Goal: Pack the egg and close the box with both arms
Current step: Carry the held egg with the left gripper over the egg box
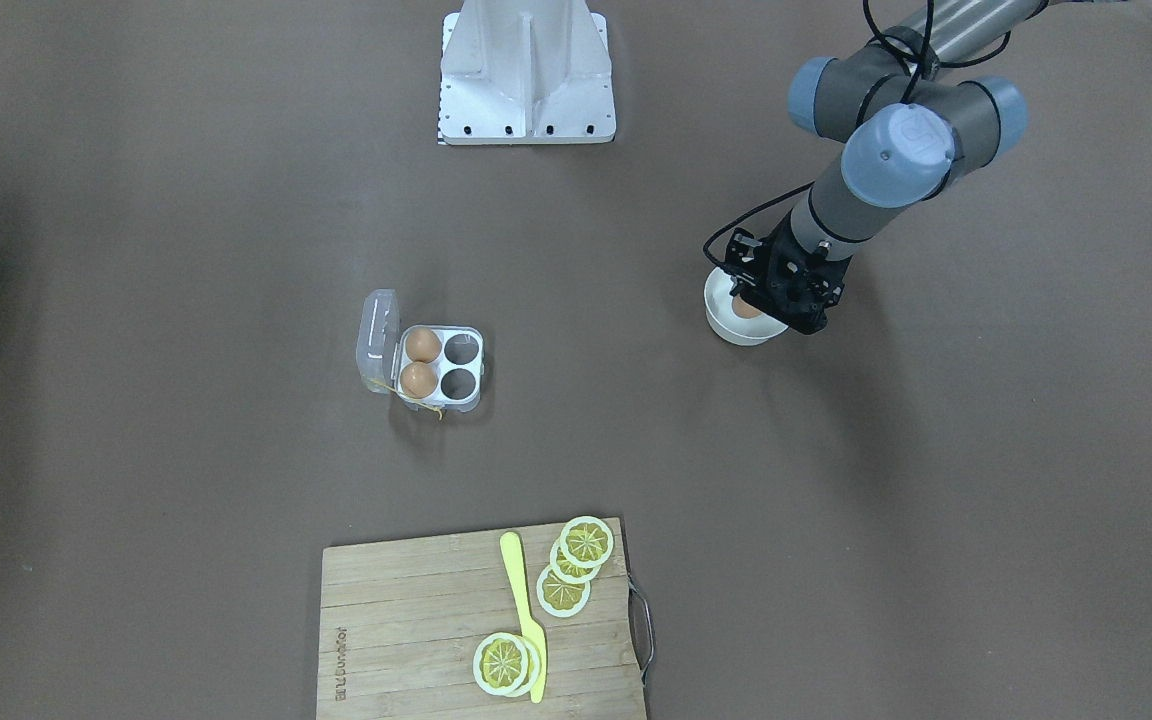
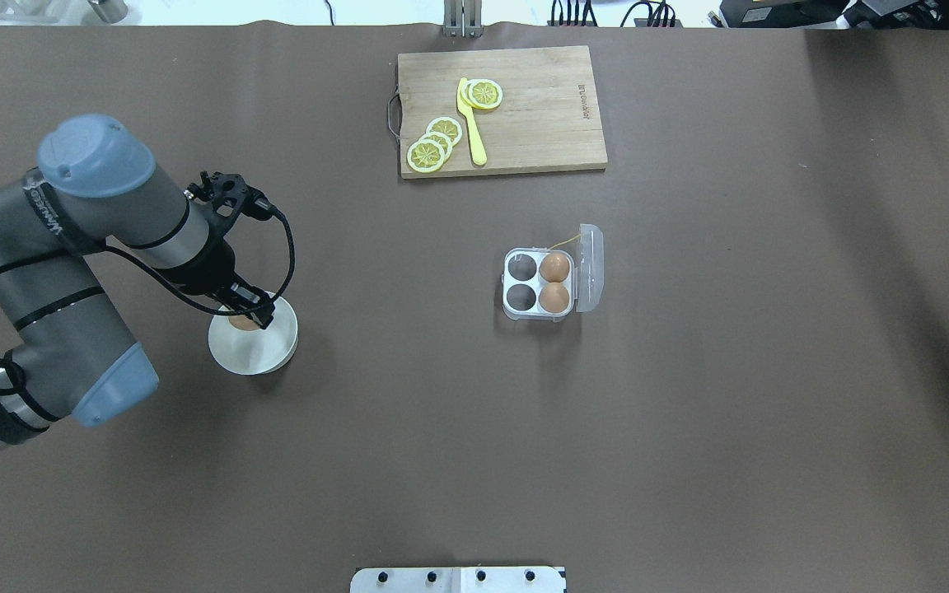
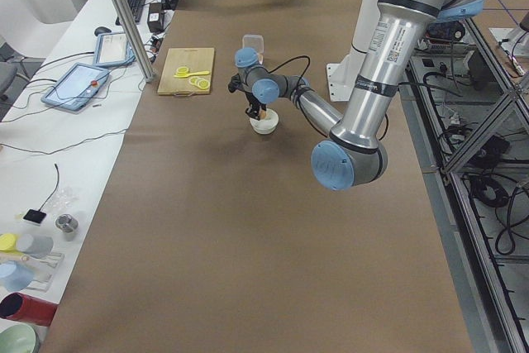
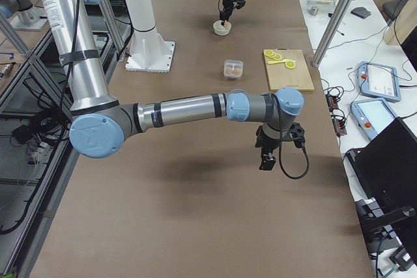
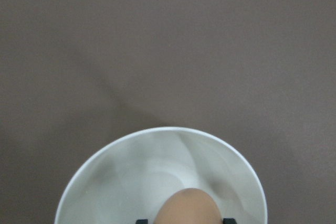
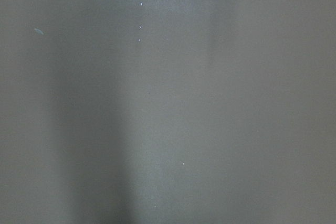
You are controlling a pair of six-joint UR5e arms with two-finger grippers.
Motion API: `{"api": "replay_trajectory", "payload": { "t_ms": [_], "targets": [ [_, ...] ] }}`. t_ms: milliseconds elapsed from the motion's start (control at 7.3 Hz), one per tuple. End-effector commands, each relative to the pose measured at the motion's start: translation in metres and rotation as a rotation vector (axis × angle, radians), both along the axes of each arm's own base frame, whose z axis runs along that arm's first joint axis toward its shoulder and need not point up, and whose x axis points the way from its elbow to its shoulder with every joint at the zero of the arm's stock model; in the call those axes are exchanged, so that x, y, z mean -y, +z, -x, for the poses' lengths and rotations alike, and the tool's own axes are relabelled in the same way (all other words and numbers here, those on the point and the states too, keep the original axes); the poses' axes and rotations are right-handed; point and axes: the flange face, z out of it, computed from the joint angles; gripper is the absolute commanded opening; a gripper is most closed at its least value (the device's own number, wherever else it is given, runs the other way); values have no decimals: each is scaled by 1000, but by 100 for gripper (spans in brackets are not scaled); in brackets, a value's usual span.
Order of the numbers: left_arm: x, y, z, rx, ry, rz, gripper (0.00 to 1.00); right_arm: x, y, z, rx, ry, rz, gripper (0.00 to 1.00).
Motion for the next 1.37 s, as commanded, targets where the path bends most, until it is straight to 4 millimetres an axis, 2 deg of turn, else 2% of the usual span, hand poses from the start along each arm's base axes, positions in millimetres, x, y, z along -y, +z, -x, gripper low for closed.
{"api": "replay_trajectory", "payload": {
  "t_ms": [0,137,548,685,822,1096,1233],
  "targets": [
    [20,-30,14,-43,-36,-12,42,0,0,0,4,0,3,100],
    [28,-42,19,-57,-58,-12,42,0,-1,1,8,0,1,100],
    [42,-106,8,-135,-151,30,42,0,-1,1,9,0,2,100],
    [46,-107,3,-196,-189,45,42,0,-1,1,11,0,2,100],
    [56,-109,-8,-267,-225,61,42,0,-1,1,9,0,2,100],
    [80,-137,-33,-346,-294,69,42,1,-2,1,11,0,0,100],
    [75,-150,-46,-371,-331,50,42,2,-4,1,11,0,-3,100]
  ]
}}
